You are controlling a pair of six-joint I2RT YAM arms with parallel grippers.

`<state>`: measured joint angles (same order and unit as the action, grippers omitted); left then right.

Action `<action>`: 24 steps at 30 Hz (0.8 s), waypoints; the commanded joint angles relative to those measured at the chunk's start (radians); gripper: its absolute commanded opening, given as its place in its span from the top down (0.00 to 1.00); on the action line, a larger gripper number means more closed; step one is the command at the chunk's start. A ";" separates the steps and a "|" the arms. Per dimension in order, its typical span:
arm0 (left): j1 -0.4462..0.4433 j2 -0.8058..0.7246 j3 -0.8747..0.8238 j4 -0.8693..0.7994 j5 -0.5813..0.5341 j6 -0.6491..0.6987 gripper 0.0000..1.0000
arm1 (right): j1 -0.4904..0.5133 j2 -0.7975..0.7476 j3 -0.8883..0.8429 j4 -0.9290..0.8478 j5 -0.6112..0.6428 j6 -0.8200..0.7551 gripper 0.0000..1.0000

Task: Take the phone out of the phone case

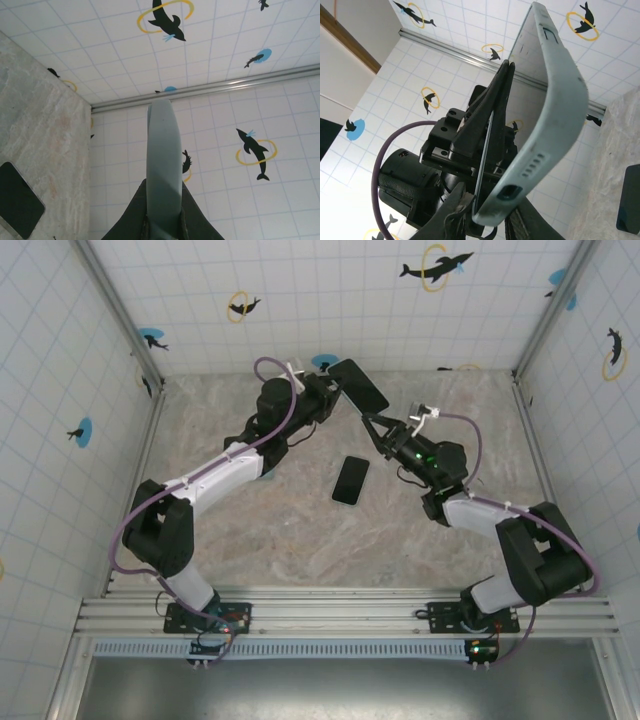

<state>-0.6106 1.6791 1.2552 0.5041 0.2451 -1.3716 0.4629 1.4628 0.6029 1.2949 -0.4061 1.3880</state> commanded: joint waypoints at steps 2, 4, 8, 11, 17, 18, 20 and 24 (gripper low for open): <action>-0.006 -0.027 0.030 0.071 0.018 -0.029 0.99 | -0.004 0.014 0.047 0.053 -0.005 -0.012 0.77; -0.007 -0.024 0.033 0.072 0.014 -0.032 0.99 | -0.004 0.011 0.052 0.034 -0.019 -0.034 0.80; -0.008 -0.014 0.050 0.070 0.016 -0.045 1.00 | -0.004 -0.006 0.045 -0.026 -0.031 -0.097 0.83; -0.008 -0.013 0.052 0.073 0.016 -0.069 1.00 | -0.003 -0.033 0.058 -0.139 -0.054 -0.206 0.87; -0.015 -0.017 0.056 0.075 0.017 -0.108 1.00 | -0.011 -0.058 0.066 -0.272 -0.063 -0.351 0.88; -0.015 -0.017 0.059 0.071 0.018 -0.110 1.00 | -0.013 -0.062 0.069 -0.300 -0.063 -0.377 0.88; -0.015 -0.019 0.064 0.067 0.018 -0.113 1.00 | -0.017 -0.069 0.072 -0.324 -0.062 -0.402 0.87; -0.017 -0.017 0.066 0.070 0.023 -0.127 1.00 | -0.024 -0.073 0.072 -0.319 -0.063 -0.408 0.85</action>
<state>-0.6109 1.6794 1.2629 0.5148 0.2535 -1.4521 0.4511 1.3865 0.6563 1.0798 -0.4709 1.1206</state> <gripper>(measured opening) 0.129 0.157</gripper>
